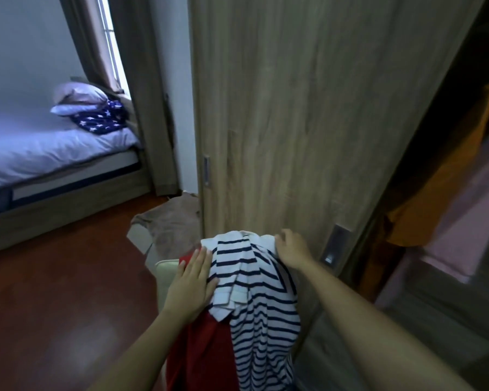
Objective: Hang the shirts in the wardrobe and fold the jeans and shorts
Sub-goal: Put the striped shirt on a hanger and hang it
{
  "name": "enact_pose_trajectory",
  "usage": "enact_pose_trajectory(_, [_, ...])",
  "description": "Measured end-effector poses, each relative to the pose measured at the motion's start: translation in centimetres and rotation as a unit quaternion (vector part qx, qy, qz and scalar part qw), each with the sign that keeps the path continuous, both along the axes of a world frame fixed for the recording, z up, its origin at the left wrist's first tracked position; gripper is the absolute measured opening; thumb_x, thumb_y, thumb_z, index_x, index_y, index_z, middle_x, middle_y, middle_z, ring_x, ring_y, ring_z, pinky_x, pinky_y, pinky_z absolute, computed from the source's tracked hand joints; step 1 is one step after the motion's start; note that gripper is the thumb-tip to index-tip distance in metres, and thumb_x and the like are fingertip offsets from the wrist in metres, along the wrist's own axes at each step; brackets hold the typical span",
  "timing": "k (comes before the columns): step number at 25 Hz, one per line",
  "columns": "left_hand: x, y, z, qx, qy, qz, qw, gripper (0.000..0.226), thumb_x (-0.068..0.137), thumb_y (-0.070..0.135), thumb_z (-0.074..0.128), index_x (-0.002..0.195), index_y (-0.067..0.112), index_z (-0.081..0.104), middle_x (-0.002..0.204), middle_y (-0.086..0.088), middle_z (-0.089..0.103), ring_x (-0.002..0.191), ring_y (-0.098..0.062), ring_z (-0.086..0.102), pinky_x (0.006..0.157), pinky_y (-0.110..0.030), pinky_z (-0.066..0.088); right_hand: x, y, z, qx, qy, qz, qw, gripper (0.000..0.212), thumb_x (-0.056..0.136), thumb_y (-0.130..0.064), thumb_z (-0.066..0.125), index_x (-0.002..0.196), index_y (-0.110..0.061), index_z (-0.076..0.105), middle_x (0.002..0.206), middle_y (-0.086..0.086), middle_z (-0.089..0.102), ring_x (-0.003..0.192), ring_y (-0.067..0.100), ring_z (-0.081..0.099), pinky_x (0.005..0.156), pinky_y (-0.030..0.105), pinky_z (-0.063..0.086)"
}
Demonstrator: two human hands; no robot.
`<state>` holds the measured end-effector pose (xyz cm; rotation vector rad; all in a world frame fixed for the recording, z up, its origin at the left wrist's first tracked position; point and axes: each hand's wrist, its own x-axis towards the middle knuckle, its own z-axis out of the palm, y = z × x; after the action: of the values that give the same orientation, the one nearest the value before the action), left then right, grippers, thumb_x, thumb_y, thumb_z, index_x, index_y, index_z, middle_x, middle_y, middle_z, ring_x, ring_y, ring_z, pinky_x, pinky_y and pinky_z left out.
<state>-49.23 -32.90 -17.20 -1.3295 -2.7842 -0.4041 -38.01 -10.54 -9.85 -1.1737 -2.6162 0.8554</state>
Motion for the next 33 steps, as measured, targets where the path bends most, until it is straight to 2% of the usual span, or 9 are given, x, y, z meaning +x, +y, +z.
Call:
enact_pose_trajectory(6, [-0.6, 0.2, -1.2, 0.019, 0.001, -0.003, 1.0, 0.065, 0.098, 0.051, 0.007, 0.143, 0.009, 0.029, 0.145, -0.006, 0.042, 0.134, -0.017, 0.028, 0.107, -0.043, 0.033, -5.1, -0.1, -0.1, -0.026, -0.112, -0.011, 0.993, 0.071, 0.082, -0.063, 0.038, 0.131, -0.013, 0.05, 0.134, 0.013, 0.053, 0.123, 0.035, 0.048, 0.105, 0.044, 0.037])
enact_pose_trajectory(11, [-0.9, 0.5, -1.8, 0.036, 0.021, -0.003, 0.999, 0.064, 0.098, 0.051, 0.009, 0.143, 0.01, 0.027, 0.146, -0.008, 0.042, 0.136, -0.017, 0.026, 0.112, -0.04, 0.02, -7.2, -0.4, 0.0, -0.025, -0.084, -0.027, 0.996, 0.023, 0.075, -0.032, 0.052, 0.076, -0.016, 0.069, 0.09, 0.006, 0.07, 0.096, 0.03, 0.063, 0.09, 0.037, 0.047])
enact_pose_trajectory(14, [-0.9, 0.6, -2.0, 0.043, 0.03, -0.007, 0.999, 0.065, 0.098, 0.051, 0.01, 0.143, 0.009, 0.03, 0.146, -0.009, 0.041, 0.136, -0.018, 0.026, 0.111, -0.04, 0.017, -7.5, -1.1, 0.2, 0.059, -0.015, -0.031, 0.998, 0.022, 0.092, -0.018, 0.046, 0.089, -0.02, 0.068, 0.095, 0.003, 0.069, 0.087, 0.022, 0.06, 0.08, 0.031, 0.045])
enact_pose_trajectory(17, [-1.1, 0.6, -2.1, 0.04, 0.033, -0.009, 0.999, 0.068, 0.097, 0.053, 0.009, 0.144, 0.009, 0.032, 0.15, -0.007, 0.035, 0.14, -0.02, 0.027, 0.109, -0.045, 0.023, -6.7, -1.7, 0.4, -0.019, 0.166, -0.069, 0.984, 0.019, 0.095, -0.015, 0.045, 0.097, -0.016, 0.064, 0.098, 0.003, 0.066, 0.085, 0.017, 0.055, 0.073, 0.027, 0.039])
enact_pose_trajectory(21, [-0.7, 0.9, -1.1, 0.05, 0.005, -0.014, 0.999, 0.078, 0.085, 0.06, 0.005, 0.148, 0.015, 0.0, 0.153, 0.005, -0.006, 0.143, -0.015, -0.006, 0.112, -0.036, -0.004, -4.6, -1.7, 2.2, -0.089, 0.306, -0.03, 0.947, 0.017, 0.097, -0.016, 0.042, 0.094, -0.02, 0.058, 0.092, -0.003, 0.062, 0.086, 0.016, 0.058, 0.071, 0.029, 0.046])
enact_pose_trajectory(23, [-0.6, 0.9, -0.9, 0.047, -0.02, -0.015, 0.999, 0.08, 0.08, 0.061, 0.002, 0.146, 0.017, -0.01, 0.151, 0.006, -0.014, 0.142, -0.013, -0.014, 0.111, -0.035, -0.01, -3.3, -2.1, 2.5, -0.121, 0.262, 0.044, 0.956, 0.014, 0.095, -0.029, 0.046, 0.105, -0.022, 0.054, 0.094, -0.004, 0.06, 0.079, 0.013, 0.056, 0.067, 0.028, 0.047])
enact_pose_trajectory(27, [-0.4, 0.9, -0.8, 0.024, -0.028, -0.005, 0.999, 0.081, 0.076, 0.062, -0.001, 0.14, 0.016, -0.018, 0.153, 0.003, -0.014, 0.14, -0.011, -0.016, 0.112, -0.036, -0.007, -1.4, -2.3, 1.8, -0.204, 0.138, 0.035, 0.969, 0.07, 0.074, -0.033, 0.075, 0.128, -0.02, 0.033, 0.11, -0.005, 0.049, 0.099, 0.017, 0.056, 0.088, 0.038, 0.051])
enact_pose_trajectory(30, [-0.4, 1.0, -1.0, 0.022, -0.032, -0.002, 0.999, 0.081, 0.076, 0.062, -0.001, 0.14, 0.016, -0.018, 0.156, 0.001, -0.01, 0.146, -0.017, -0.007, 0.115, -0.04, -0.003, -1.3, -2.2, 2.1, -0.287, 0.104, -0.028, 0.952, 0.041, 0.082, -0.021, 0.069, 0.115, -0.002, 0.053, 0.099, 0.008, 0.065, 0.089, 0.021, 0.064, 0.082, 0.038, 0.055])
enact_pose_trajectory(33, [-0.2, 1.0, -0.8, 0.016, -0.032, 0.0, 0.999, 0.085, 0.074, 0.062, -0.003, 0.145, 0.015, -0.015, 0.157, 0.001, -0.01, 0.146, -0.018, -0.007, 0.115, -0.038, -0.004, -1.7, -2.3, 2.1, -0.233, 0.05, -0.039, 0.97, 0.045, 0.089, -0.043, 0.055, 0.113, -0.005, 0.058, 0.103, 0.008, 0.065, 0.092, 0.022, 0.063, 0.085, 0.037, 0.052])
